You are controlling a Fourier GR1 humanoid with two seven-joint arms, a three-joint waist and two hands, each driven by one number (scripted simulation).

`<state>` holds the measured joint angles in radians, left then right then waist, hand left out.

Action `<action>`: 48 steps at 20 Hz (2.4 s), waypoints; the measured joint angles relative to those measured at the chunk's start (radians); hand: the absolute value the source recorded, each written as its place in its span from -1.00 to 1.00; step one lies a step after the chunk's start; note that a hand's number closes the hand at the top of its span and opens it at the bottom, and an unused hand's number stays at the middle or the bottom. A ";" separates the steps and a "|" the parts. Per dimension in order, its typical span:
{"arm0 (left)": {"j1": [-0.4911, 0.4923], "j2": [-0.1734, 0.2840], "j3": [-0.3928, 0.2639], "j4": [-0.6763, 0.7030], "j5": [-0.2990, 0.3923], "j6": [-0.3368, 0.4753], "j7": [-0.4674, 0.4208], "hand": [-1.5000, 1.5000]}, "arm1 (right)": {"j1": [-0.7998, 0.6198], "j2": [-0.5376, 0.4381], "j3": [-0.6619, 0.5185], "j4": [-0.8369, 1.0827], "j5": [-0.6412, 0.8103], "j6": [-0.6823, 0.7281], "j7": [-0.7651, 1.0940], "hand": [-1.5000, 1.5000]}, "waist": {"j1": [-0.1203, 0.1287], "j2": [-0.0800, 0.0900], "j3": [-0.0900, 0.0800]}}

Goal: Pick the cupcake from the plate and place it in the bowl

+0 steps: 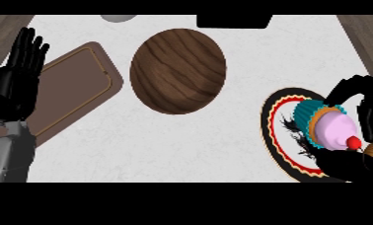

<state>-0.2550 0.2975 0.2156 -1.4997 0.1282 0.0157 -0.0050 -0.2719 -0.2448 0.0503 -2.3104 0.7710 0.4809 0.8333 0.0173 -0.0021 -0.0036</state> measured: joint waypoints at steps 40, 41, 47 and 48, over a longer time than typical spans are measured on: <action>-0.033 -0.010 0.000 0.017 -0.007 -0.016 -0.009 0.00 | -0.624 0.245 0.317 1.420 -0.258 -0.985 -0.117 -1.00 | 0.034 0.015 0.004; -0.030 -0.015 -0.003 0.013 -0.010 -0.012 -0.007 0.00 | -0.625 0.245 0.308 1.421 -0.264 -1.021 -0.145 -1.00 | 0.029 0.013 0.004; -0.005 -0.010 0.016 0.020 -0.002 -0.018 -0.024 0.00 | -0.599 0.234 0.249 1.413 -0.241 -1.237 -0.248 -1.00 | 0.003 0.007 0.004; -0.007 -0.011 0.016 0.024 -0.006 -0.014 -0.024 0.00 | -0.599 0.229 0.233 1.408 -0.237 -1.254 -0.246 -1.00 | -0.002 0.006 0.004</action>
<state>-0.2624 0.2865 0.2312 -1.4754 0.1217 0.0018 -0.0290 -0.8712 -0.0158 0.2834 -0.9026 0.5338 -0.7734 0.5877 0.0153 0.0039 0.0003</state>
